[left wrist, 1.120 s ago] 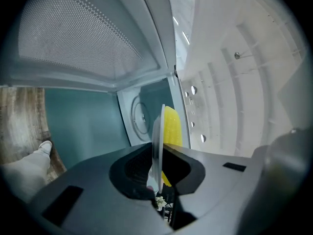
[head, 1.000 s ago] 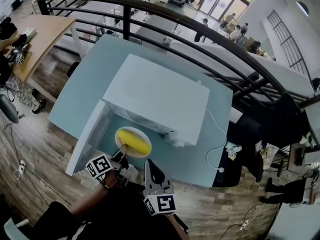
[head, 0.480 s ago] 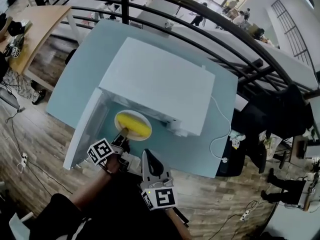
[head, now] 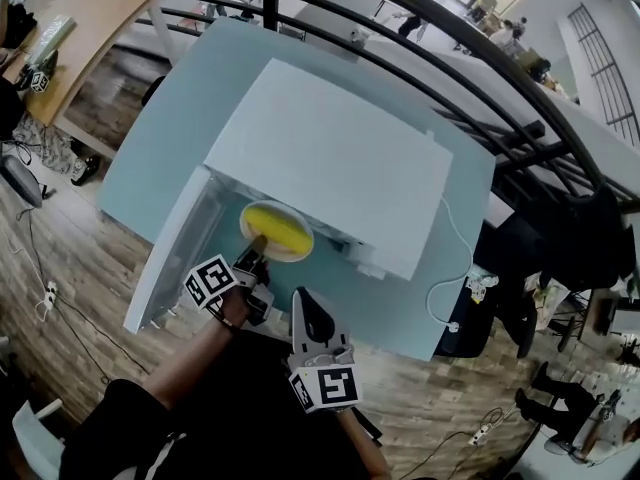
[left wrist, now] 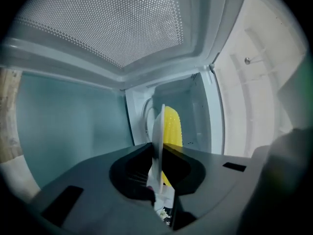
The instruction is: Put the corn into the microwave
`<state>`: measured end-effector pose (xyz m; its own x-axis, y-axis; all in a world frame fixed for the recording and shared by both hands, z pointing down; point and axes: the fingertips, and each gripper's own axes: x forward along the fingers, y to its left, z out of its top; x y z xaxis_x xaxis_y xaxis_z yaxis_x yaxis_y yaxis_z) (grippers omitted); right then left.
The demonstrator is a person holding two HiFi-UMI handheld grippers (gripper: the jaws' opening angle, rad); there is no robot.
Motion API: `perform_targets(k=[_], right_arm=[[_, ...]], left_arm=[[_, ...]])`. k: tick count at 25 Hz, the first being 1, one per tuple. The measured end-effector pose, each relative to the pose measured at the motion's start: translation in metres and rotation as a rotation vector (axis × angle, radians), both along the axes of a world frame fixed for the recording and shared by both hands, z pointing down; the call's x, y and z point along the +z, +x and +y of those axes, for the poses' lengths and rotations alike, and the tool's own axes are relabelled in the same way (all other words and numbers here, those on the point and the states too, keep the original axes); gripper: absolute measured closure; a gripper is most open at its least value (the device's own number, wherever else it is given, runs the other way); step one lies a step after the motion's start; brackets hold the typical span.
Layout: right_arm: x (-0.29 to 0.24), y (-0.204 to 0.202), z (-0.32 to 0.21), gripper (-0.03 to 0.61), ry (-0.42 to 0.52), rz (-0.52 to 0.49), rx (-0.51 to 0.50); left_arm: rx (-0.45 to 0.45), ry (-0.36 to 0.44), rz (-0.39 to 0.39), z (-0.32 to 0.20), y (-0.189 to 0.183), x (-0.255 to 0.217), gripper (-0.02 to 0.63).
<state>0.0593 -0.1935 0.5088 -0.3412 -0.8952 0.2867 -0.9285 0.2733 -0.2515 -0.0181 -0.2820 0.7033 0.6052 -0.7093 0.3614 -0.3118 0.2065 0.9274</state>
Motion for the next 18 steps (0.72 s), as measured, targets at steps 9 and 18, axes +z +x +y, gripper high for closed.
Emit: perform_targets(k=[9, 18], right_arm=[[0.007, 0.009, -0.009, 0.57, -0.028, 0.021, -0.041], [0.012, 0.015, -0.018, 0.571, -0.06, 0.036, -0.073]], left_arm=[[-0.062, -0.033, 0.004, -0.024, 0.01, 0.018, 0.578], [-0.086, -0.062, -0.008, -0.036, 0.021, 0.031, 0.577]])
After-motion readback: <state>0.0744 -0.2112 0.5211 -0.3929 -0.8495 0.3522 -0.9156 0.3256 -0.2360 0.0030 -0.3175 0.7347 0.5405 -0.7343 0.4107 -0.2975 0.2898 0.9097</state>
